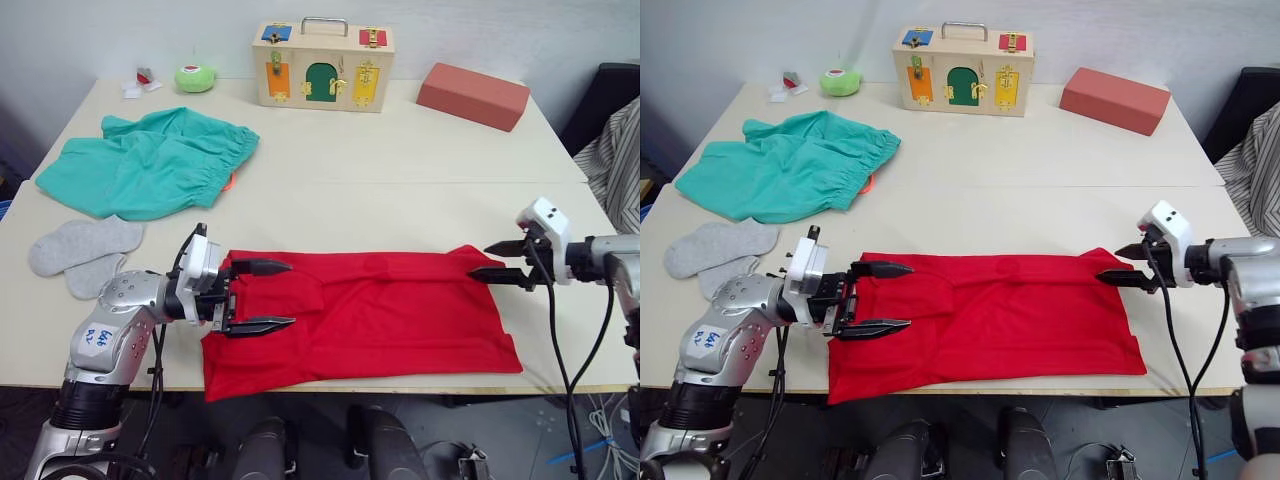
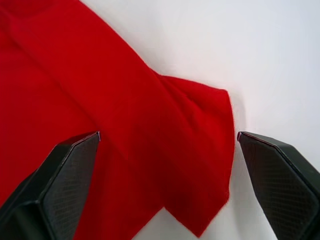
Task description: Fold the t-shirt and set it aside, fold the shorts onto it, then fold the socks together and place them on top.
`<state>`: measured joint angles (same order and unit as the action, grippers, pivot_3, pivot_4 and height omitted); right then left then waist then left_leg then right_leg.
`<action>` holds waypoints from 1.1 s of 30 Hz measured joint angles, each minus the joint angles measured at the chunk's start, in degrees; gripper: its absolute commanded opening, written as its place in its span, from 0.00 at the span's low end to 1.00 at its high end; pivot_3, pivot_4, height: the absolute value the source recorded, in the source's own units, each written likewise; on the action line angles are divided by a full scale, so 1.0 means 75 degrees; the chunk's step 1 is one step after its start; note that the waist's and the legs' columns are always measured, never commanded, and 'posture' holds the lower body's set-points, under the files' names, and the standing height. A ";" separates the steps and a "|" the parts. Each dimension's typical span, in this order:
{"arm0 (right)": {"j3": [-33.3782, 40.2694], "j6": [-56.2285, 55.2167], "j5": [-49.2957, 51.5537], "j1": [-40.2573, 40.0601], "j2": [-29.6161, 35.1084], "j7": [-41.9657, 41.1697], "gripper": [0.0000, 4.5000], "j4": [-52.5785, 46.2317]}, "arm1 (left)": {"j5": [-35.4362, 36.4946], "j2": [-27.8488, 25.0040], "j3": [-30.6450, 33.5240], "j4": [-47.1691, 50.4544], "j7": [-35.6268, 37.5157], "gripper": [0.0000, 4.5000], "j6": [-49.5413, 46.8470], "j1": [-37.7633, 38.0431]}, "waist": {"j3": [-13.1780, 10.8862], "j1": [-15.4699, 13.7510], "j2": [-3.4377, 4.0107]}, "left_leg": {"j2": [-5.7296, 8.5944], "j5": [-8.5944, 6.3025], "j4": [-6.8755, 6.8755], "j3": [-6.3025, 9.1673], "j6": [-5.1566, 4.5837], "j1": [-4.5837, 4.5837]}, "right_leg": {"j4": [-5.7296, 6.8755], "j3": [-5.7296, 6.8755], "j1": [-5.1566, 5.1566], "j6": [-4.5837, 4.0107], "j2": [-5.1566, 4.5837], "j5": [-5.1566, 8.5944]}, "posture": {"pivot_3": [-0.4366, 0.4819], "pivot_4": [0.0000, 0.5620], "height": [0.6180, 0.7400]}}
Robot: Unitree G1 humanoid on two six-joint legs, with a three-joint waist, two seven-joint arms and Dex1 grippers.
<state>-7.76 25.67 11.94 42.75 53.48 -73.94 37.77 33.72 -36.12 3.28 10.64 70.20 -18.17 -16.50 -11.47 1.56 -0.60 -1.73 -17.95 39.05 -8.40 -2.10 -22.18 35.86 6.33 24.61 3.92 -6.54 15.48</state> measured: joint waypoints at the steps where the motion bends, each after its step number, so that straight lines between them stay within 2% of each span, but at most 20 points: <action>1: -0.0139 -0.0083 -0.0156 0.0128 -0.0050 -0.0059 1.00 0.0192 | 0.0009 0.0010 0.0000 0.0039 -0.0002 1.00 0.0011 0.0021 | 0.0000 0.0001 0.0000 | 0.0001 0.0000 0.0000 0.0000 0.0000 0.0000 | 0.0000 0.0000 0.0000 0.0000 0.0000 0.0000 | 0.48 0.27 1.00; 5: -0.0400 -0.0153 -0.0576 0.0747 -0.0294 -0.0386 1.00 0.0823 | 0.0031 -0.0004 0.0014 0.0079 0.0072 1.00 0.0031 0.0242 | 0.0000 0.0011 0.0001 | -0.0002 0.0000 0.0001 0.0000 0.0001 0.0001 | 0.0001 0.0000 0.0000 0.0000 0.0000 0.0000 | 0.48 0.27 1.00; 8: -0.0435 -0.0314 -0.0842 0.1020 -0.0423 -0.0476 0.87 0.1205 | 0.0052 -0.0006 0.0016 0.0101 0.0096 1.00 0.0077 0.0255 | 0.0000 0.0014 0.0001 | -0.0002 -0.0001 0.0001 0.0001 0.0003 0.0001 | 0.0001 0.0000 0.0000 -0.0002 0.0000 0.0001 | 0.48 0.27 1.00; 19: -0.0487 -0.0917 -0.1542 0.1392 -0.0867 -0.0718 0.01 0.1635 | 0.0098 0.0086 0.0015 0.0177 -0.0010 1.00 0.0106 0.0219 | 0.0000 0.0020 0.0001 | -0.0003 -0.0002 0.0001 0.0001 0.0007 0.0002 | 0.0003 0.0001 0.0000 -0.0002 0.0000 0.0001 | 0.48 0.27 1.00; 23: -0.0730 -0.1416 -0.1883 0.1621 -0.0871 -0.0769 0.01 0.1817 | 0.0077 0.0235 0.0030 -0.0010 -0.0198 1.00 0.0291 0.0177 | 0.0000 0.0022 0.0001 | -0.0001 -0.0002 0.0001 0.0001 0.0007 0.0003 | 0.0003 -0.0001 -0.0001 -0.0002 -0.0001 0.0001 | 0.48 0.27 1.00; 26: -0.0748 -0.1783 -0.2173 0.1959 -0.0957 -0.0390 0.01 0.2237 | 0.0039 0.0410 0.0110 -0.0074 -0.0466 1.00 0.0468 0.0173 | -0.0001 0.0025 0.0002 | -0.0001 -0.0002 0.0001 0.0000 0.0007 0.0001 | 0.0003 -0.0002 0.0002 -0.0002 -0.0001 0.0001 | 0.48 0.27 1.00; 33: -0.0732 -0.3054 -0.2834 0.3188 -0.1668 0.1541 0.01 0.3464 | -0.0224 0.0897 0.0418 -0.0429 -0.1427 1.00 0.0931 0.0153 | -0.0004 0.0061 0.0007 | -0.0003 0.0000 -0.0002 -0.0005 0.0015 -0.0002 | 0.0009 -0.0005 0.0013 -0.0004 0.0000 0.0002 | 0.48 0.27 1.00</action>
<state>-13.25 2.77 -9.32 66.65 40.98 -62.39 63.75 32.04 -29.39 6.41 7.42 59.50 -11.19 -15.36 -11.49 2.02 -0.54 -1.75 -17.95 39.04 -8.44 -1.99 -22.19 35.92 6.29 24.71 3.88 -6.53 15.49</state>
